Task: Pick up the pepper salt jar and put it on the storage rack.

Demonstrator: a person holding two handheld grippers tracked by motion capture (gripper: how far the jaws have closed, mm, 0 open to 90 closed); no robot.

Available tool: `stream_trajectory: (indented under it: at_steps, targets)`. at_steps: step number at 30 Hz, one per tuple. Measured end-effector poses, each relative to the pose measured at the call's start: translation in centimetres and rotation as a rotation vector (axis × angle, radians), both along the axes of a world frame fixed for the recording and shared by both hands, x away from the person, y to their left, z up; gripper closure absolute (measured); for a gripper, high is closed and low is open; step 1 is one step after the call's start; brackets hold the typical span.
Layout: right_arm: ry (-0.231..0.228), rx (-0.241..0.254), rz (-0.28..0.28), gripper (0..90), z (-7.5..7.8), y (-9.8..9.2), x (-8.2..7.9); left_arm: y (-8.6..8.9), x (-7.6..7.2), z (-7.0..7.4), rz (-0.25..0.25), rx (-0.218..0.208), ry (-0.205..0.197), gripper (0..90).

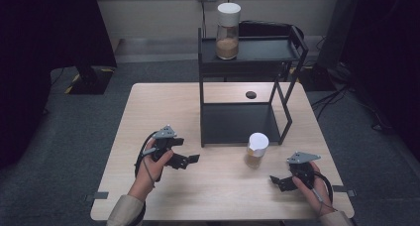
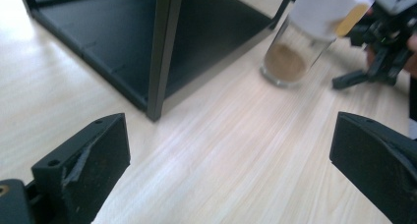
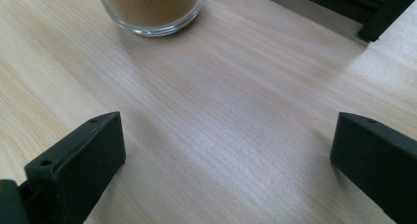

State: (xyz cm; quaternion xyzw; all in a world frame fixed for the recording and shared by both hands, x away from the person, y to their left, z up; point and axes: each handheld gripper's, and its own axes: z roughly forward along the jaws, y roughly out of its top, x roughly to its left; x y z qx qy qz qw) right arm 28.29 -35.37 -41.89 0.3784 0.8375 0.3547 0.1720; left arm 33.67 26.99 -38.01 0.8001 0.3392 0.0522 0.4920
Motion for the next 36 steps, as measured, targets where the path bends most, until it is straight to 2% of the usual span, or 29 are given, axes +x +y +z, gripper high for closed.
stream_trajectory:
  at_steps: [10, 20, 22, 26, 30, 34, 36]
  targets:
    - [0.000, 0.000, 0.000, 0.0, 0.0, 0.0, 0.0, -0.2, -1.1, -1.3, 0.010, 0.067, -0.009, 1.0]
    - [0.000, 0.000, 0.000, 0.0, 0.0, 0.0, 0.0, -0.2, -1.8, -2.8, 0.028, 0.126, 0.003, 1.1]
    - [0.000, 0.000, 0.000, 0.0, 0.0, 0.0, 0.0, -0.1, -1.9, -3.1, 0.037, 0.130, 0.019, 1.1]
    - [0.000, 0.000, 0.000, 0.0, 0.0, 0.0, 0.0, -0.4, -2.3, -3.3, 0.047, 0.186, 0.006, 1.3]
    - [0.000, 0.000, 0.000, 0.0, 0.0, 0.0, 0.0, -0.7, -2.7, -3.5, 0.051, 0.224, -0.011, 1.4]
    - [0.000, 0.000, 0.000, 0.0, 0.0, 0.0, 0.0, -1.1, -2.7, -3.8, 0.043, 0.260, 0.001, 1.5]
    - [0.000, 0.000, 0.000, 0.0, 0.0, 0.0, 0.0, -1.3, -2.9, -3.8, 0.033, 0.281, -0.021, 0.6]
